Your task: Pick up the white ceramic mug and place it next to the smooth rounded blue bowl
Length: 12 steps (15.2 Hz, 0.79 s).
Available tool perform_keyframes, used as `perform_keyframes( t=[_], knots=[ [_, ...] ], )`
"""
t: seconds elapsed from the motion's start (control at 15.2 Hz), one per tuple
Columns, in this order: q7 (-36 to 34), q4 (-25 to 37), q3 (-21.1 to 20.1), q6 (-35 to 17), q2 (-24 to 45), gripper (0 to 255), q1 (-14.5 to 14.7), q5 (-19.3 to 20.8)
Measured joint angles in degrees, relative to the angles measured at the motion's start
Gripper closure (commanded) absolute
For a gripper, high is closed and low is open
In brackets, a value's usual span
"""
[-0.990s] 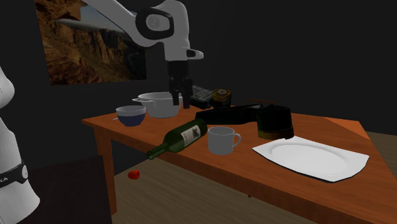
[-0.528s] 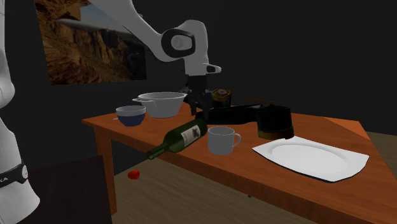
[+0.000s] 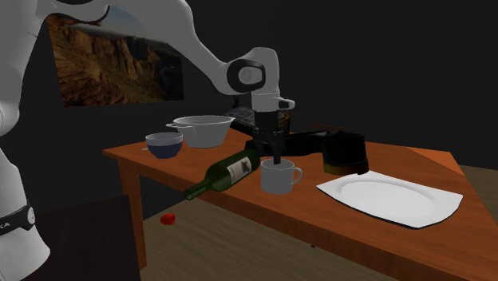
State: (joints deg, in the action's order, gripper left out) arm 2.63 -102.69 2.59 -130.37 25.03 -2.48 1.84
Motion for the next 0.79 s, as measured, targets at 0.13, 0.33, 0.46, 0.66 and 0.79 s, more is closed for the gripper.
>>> perform_keyframes(
  t=[0.13, 0.33, 0.46, 0.66, 0.79],
  knots=[
    [-0.1, -0.2, 0.0, -1.1, 0.8, 0, 0.0, 0.0],
    [0.1, -0.6, 0.0, -2.8, 2.2, 0, -0.2, 0.0],
    [0.0, -0.5, 0.0, -3.1, 2.6, 0, -0.1, -0.1],
    [0.0, -0.5, 0.0, -3.3, 2.7, 0, -0.1, -0.1],
    [0.0, -0.5, 0.0, -3.3, 2.7, 255, -0.1, -0.1]
  ],
)
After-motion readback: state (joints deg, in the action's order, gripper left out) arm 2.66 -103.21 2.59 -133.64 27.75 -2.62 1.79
